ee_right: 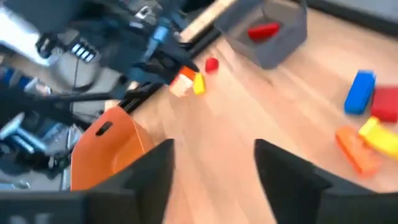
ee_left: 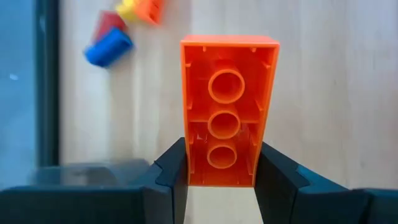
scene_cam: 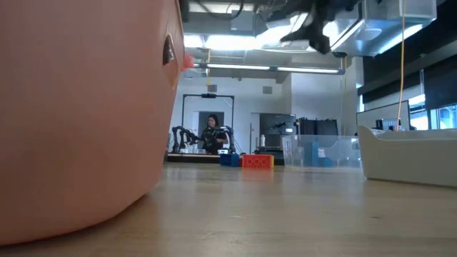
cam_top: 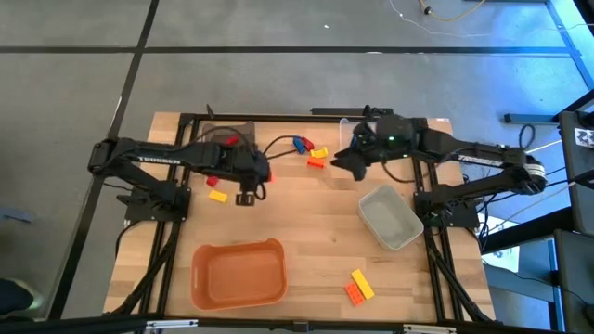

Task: Sort & place blocks by color
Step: Put the middle orange game piece into the gray bin

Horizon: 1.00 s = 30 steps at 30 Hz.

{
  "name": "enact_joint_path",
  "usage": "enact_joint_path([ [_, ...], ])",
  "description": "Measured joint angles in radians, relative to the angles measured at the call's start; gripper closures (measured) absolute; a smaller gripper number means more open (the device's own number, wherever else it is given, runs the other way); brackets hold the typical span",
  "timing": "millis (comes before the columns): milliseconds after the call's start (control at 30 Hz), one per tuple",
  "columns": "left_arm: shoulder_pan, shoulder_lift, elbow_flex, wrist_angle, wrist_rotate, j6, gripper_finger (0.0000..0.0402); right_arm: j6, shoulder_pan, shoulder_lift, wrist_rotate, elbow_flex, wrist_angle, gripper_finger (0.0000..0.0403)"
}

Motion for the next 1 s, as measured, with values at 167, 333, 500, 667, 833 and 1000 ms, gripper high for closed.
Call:
enact_joint_path([
  [167, 0.0, 0.061, 0.091, 0.006, -0.025, 0.007, 0.0275, 0.165, 0.0, 0.134, 0.031, -0.001, 0.044, 0.0101],
  [333, 0.0, 0.123, 0.127, 0.018, -0.055, -0.013, 0.0275, 0.281, 0.023, 0.257, -0.014, -0.001, 0.259, 0.0083],
  [500, -0.003, 0.145, 0.128, 0.06, -0.04, -0.039, 0.0275, 0.383, 0.043, 0.326, -0.037, 0.0, 0.414, 0.0083],
  [667, -0.003, 0.143, 0.128, 0.114, -0.015, -0.073, 0.0275, 0.412, 0.071, 0.365, 0.023, -0.001, 0.42, 0.0082],
  [833, -0.003, 0.143, 0.128, 0.132, -0.011, -0.076, 0.0275, 0.453, 0.106, 0.404, 0.076, -0.001, 0.466, 0.0082],
  [1000, -0.003, 0.143, 0.128, 0.135, -0.011, -0.076, 0.0275, 0.49, 0.133, 0.432, 0.136, -0.001, 0.529, 0.0087],
])
